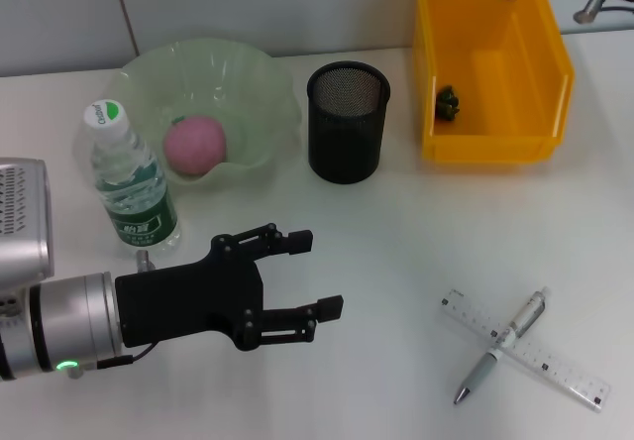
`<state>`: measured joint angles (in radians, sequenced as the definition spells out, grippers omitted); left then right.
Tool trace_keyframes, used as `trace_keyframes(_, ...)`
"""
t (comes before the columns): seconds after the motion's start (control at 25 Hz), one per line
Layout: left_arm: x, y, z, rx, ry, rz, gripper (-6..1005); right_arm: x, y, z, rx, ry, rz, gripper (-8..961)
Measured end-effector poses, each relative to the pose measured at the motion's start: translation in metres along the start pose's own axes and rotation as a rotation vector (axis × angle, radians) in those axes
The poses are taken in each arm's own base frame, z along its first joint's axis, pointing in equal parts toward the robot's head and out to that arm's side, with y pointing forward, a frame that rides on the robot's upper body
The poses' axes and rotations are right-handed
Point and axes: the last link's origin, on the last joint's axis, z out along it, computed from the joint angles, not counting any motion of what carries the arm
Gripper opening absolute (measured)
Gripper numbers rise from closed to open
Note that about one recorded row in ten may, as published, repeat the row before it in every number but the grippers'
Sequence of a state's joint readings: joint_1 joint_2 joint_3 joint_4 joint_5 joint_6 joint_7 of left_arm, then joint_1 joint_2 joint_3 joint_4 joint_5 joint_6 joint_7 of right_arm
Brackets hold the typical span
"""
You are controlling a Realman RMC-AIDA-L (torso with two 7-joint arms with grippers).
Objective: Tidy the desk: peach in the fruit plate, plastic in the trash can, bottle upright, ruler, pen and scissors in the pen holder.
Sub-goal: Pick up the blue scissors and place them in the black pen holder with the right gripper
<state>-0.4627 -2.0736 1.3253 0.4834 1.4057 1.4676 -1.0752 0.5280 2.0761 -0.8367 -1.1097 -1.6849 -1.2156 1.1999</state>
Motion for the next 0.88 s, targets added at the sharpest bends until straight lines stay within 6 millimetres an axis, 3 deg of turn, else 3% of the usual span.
trace_keyframes(0.08, 0.000, 0.000, 0.000, 0.004, 0.000, 0.000, 850, 0.001, -0.002, 0.001, 0.015, 0.016, -0.033, 227)
trace_keyframes(0.2, -0.001, -0.002, -0.001, 0.016, 0.001, 0.000, 850, 0.005, -0.008, 0.005, 0.075, 0.097, -0.247, 227)
trace_keyframes(0.48, -0.002, -0.003, -0.003, 0.038, 0.003, 0.001, 849, 0.007, -0.003, 0.015, 0.075, 0.147, -0.515, 227)
trace_keyframes(0.6, -0.003, -0.003, -0.004, 0.048, 0.006, 0.011, 849, 0.007, 0.004, 0.023, 0.072, 0.168, -0.732, 227)
trace_keyframes(0.76, -0.004, -0.004, -0.005, 0.057, 0.004, 0.023, 849, 0.005, 0.010, 0.025, 0.103, 0.148, -0.872, 226)
trace_keyframes(0.88, -0.004, -0.005, -0.006, 0.060, 0.001, 0.028, 849, 0.005, 0.022, 0.023, 0.163, 0.109, -1.128, 225)
